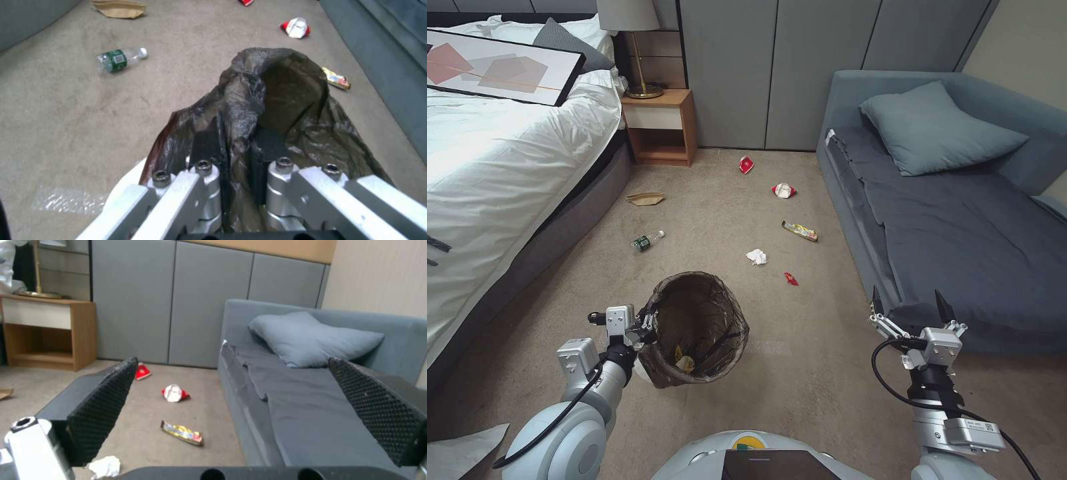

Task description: Pick up the trash bin, then pick up the garbage from the floor and place it into the trash bin.

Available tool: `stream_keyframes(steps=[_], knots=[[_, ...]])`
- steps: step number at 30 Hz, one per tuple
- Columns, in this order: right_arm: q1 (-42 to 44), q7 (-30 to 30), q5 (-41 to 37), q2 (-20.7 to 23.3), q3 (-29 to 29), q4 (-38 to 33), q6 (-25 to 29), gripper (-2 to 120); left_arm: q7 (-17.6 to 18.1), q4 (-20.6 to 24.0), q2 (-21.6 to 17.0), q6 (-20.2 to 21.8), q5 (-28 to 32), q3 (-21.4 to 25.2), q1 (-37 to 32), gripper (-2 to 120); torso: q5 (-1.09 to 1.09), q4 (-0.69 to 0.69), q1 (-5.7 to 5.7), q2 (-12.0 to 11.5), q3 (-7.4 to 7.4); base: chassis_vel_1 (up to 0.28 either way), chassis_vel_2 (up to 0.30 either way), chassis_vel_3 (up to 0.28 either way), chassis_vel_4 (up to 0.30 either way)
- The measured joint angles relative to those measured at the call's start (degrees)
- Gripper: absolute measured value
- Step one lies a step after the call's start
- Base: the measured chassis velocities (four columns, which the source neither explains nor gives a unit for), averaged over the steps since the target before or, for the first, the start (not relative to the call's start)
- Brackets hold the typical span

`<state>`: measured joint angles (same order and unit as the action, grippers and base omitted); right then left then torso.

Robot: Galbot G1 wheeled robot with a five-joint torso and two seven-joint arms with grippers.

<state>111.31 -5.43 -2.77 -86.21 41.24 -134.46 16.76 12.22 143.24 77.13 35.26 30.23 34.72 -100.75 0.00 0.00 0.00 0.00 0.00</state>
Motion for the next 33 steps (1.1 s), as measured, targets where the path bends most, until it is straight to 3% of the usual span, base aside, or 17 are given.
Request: stream_keyframes(steps=[33], knots=[[-0.28,-0.06,0.05,-0.11,-0.18,0.23,0.04,100,-0.09,0.0,-0.2,0.05,0.11,0.18,0.05,8,0.0,-0.01,0.0,0.0,0.0,-0.077,0.07,0.068,-0.074]])
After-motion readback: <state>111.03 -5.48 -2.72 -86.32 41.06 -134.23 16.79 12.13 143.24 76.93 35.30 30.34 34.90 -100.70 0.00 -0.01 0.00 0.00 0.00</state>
